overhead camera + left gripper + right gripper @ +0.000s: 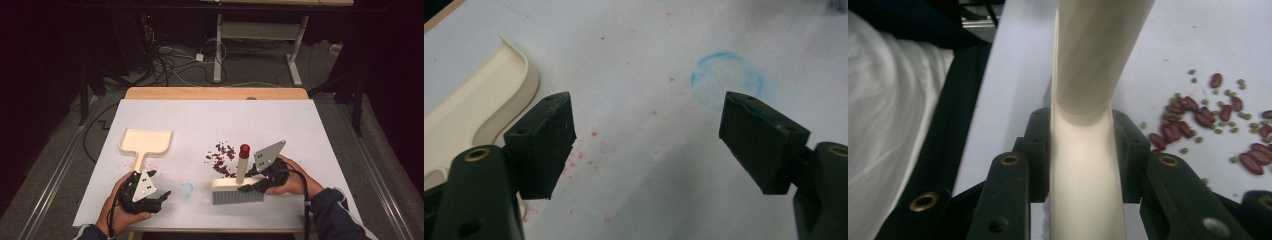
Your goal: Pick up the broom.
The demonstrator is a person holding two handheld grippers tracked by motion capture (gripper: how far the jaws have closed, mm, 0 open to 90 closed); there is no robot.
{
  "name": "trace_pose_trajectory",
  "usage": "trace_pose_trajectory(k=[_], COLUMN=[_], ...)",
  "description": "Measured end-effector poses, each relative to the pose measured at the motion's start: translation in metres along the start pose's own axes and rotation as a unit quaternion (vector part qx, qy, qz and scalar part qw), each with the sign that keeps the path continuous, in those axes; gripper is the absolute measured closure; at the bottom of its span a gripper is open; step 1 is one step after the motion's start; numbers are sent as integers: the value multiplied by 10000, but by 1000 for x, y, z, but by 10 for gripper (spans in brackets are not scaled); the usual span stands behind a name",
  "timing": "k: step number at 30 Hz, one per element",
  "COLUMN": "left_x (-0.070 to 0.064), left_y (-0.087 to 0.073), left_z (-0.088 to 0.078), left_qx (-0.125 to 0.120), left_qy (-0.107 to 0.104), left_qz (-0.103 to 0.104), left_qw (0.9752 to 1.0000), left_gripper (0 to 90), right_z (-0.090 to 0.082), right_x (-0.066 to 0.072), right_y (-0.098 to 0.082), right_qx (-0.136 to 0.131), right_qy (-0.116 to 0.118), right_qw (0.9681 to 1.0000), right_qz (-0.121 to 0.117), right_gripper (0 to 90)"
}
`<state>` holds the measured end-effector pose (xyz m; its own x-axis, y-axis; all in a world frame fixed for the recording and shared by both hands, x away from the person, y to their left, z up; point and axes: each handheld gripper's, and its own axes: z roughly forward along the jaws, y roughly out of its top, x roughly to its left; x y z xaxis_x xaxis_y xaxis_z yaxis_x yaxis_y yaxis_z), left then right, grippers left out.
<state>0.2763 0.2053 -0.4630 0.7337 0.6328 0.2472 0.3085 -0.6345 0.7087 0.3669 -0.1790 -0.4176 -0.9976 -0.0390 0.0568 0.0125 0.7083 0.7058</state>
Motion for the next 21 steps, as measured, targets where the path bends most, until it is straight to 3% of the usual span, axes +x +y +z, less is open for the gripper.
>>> trace_pose_trajectory(k=[2,9,12,13,16,21], left_x=[0,3,4,4,4,7], left_y=[0,0,0,0,0,-2], left_z=[0,1,2,2,1,0], left_qx=[4,-38,-82,-91,-98,-146], left_qy=[-4,-105,-77,-77,-107,-143], left_qz=[8,-99,-102,-94,-107,-192], left_qw=[10000,9999,9999,9999,9998,9996], left_gripper=[215,216,217,217,217,217], right_z=[5,13,14,14,14,12], right_x=[-17,-47,-58,-65,-71,-76], right_y=[0,6,11,15,18,22], right_qx=[-54,-135,-69,-93,-133,-250], right_qy=[86,127,49,-84,-115,-478], right_qw=[9999,9998,9999,9998,9996,9982], right_qz=[17,95,148,136,199,248], right_gripper=[668,661,662,665,669,676])
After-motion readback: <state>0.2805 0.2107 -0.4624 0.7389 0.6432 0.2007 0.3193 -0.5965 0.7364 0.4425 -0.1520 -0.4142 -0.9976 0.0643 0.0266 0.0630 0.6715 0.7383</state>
